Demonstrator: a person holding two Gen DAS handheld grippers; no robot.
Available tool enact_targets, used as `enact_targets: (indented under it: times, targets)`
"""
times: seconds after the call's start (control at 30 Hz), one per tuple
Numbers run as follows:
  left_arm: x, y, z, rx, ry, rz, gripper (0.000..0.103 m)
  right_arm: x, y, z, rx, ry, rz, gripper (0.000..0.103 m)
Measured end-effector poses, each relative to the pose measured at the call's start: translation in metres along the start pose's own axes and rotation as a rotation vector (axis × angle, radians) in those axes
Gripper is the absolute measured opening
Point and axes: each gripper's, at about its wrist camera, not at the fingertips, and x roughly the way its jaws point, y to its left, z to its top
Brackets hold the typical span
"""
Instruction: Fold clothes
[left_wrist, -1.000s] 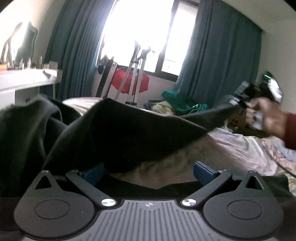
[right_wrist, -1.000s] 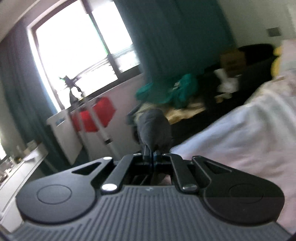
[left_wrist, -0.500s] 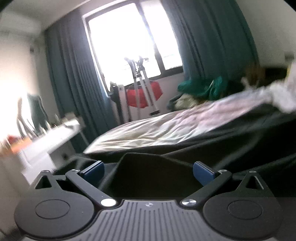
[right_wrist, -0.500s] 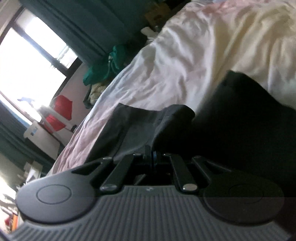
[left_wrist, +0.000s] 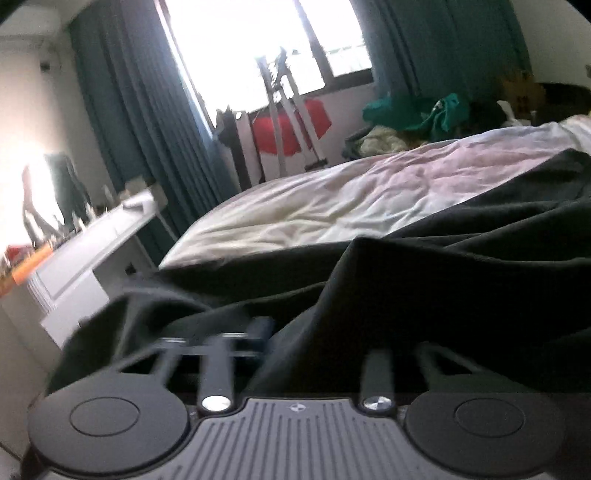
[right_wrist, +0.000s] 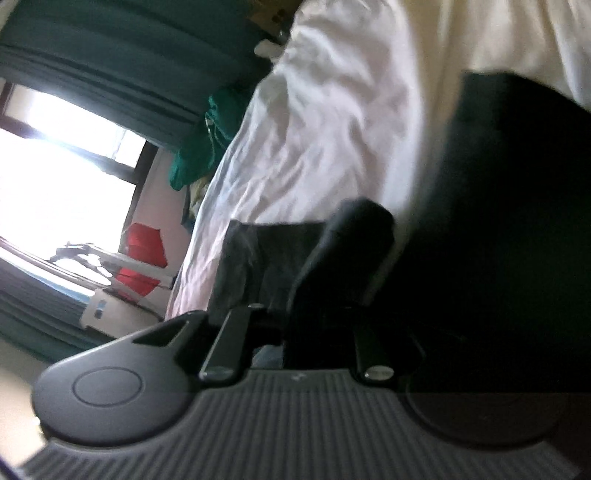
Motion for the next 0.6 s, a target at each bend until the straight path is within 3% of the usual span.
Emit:
enact_targets:
  times: [0.03,0.13,0.27,0.4,0.47,0.6]
  targets:
    - [-0.002,0.004,0.001,-0.023,-0.002,-0.007,0.010,0.003,0.000,0.001,0.009,0.002,0.002,0.007]
    - [-0.009,0.026,0.014,-0.150,-0.022,-0.038,0.006,0.017,0.042,0.012,-0.143,-0.015,-0.037,0.006]
    - [-0.011,0.059,0.048,-0.256,-0.048,-0.061,0.005,0.039,0.115,0.042,-0.190,-0.049,0.009,0.005]
    - [-0.030,0.070,0.067,-0.255,-0.105,-0.126,0.004,0.016,0.200,0.060,-0.407,-0.235,0.124,0.005]
    - [-0.039,0.067,0.063,-0.233,-0.115,-0.183,0.005,0.006,0.171,0.062,-0.391,-0.238,0.087,0.005]
    - [-0.041,0.033,0.023,-0.103,-0.031,-0.292,0.007,-0.015,0.113,0.065,-0.358,-0.245,0.012,0.005]
